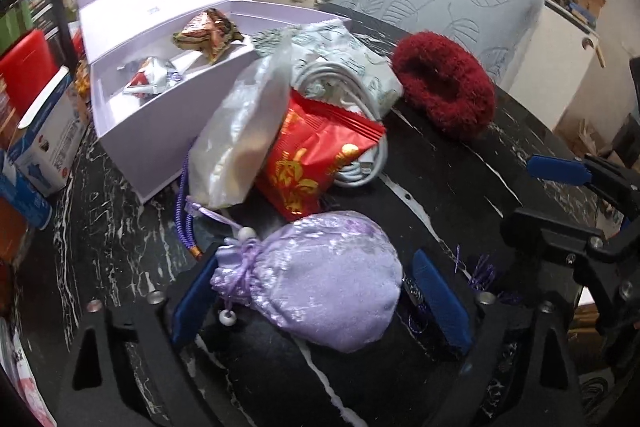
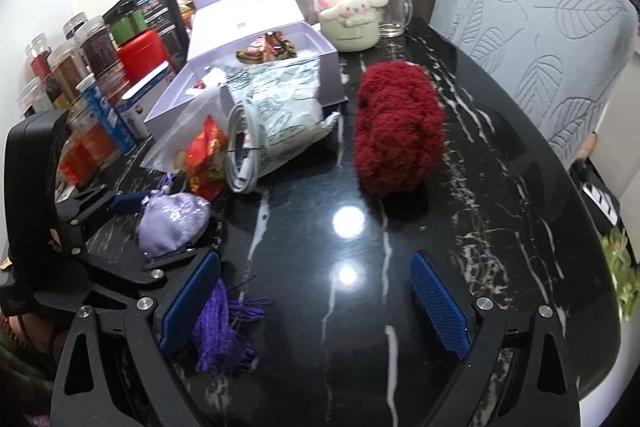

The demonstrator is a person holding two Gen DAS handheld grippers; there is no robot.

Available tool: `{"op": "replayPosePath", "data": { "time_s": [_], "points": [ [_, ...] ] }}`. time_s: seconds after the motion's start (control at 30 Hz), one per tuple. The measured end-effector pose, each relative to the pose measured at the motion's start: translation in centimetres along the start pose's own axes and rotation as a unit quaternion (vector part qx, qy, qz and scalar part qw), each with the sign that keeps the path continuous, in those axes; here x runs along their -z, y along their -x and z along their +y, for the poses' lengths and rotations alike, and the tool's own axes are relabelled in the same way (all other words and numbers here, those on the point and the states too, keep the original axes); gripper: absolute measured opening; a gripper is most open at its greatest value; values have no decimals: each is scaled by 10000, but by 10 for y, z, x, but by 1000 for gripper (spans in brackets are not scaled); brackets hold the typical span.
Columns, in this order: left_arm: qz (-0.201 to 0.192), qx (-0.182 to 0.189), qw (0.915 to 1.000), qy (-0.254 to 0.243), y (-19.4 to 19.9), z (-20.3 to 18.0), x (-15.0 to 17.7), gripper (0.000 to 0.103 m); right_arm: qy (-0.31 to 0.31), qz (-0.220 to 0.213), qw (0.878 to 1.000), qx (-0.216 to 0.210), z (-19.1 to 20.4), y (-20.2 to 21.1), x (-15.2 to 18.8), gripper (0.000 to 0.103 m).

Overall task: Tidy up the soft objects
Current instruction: 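Grasp the lilac drawstring pouch with the left tool while the right tool grasps the red scrunchie, then lift the lilac pouch with the left tool while the right tool lifts the scrunchie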

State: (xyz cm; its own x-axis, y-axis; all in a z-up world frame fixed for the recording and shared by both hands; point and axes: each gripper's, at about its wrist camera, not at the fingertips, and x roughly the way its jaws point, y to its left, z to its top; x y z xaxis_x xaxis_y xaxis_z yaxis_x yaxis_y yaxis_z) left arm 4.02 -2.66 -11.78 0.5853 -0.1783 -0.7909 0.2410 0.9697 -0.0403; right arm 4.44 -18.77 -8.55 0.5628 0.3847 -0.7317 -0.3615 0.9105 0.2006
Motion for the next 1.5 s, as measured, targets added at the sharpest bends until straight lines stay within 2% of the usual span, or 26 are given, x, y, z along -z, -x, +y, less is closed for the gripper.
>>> {"op": "replayPosePath", "data": {
  "time_s": [0.03,0.07,0.17,0.3,0.63,1.0,1.07,1.13,1.2,1.27,1.33,1.5],
  "points": [
    [-33,-7,10000,55,1,2,0,76,-20,-11,10000,36,-2,1,-1,97],
    [-33,3,10000,91,2,3,0,73,-39,-19,10000,70,-4,1,-1,97],
    [9,59,9999,157,4,6,1,71,-124,-49,9997,211,-12,1,-5,97],
    [20,138,9997,181,11,6,3,71,-268,-60,9989,379,-22,-2,-11,97],
    [-341,261,9989,204,46,3,-7,71,-458,-147,9965,689,-41,-15,-36,97],
    [-581,77,9975,402,60,16,-19,71,-215,-66,9968,762,-36,-48,-69,97],
    [-605,69,9972,435,60,18,-22,71,-251,-3,9966,783,-37,-54,-72,93],
    [-590,97,9971,466,58,19,-23,71,-346,117,9969,703,-40,-59,-73,76],
    [-574,115,9972,470,57,19,-24,71,-459,251,9967,620,-43,-63,-72,66],
    [-568,126,9972,462,56,18,-23,71,-420,206,9966,671,-43,-60,-70,48],
    [-566,145,9972,459,57,17,-22,71,-455,228,9968,618,-43,-58,-68,43],
    [-601,124,9973,413,62,14,-16,71,-471,145,9970,602,-42,-44,-57,40]
  ]
}}
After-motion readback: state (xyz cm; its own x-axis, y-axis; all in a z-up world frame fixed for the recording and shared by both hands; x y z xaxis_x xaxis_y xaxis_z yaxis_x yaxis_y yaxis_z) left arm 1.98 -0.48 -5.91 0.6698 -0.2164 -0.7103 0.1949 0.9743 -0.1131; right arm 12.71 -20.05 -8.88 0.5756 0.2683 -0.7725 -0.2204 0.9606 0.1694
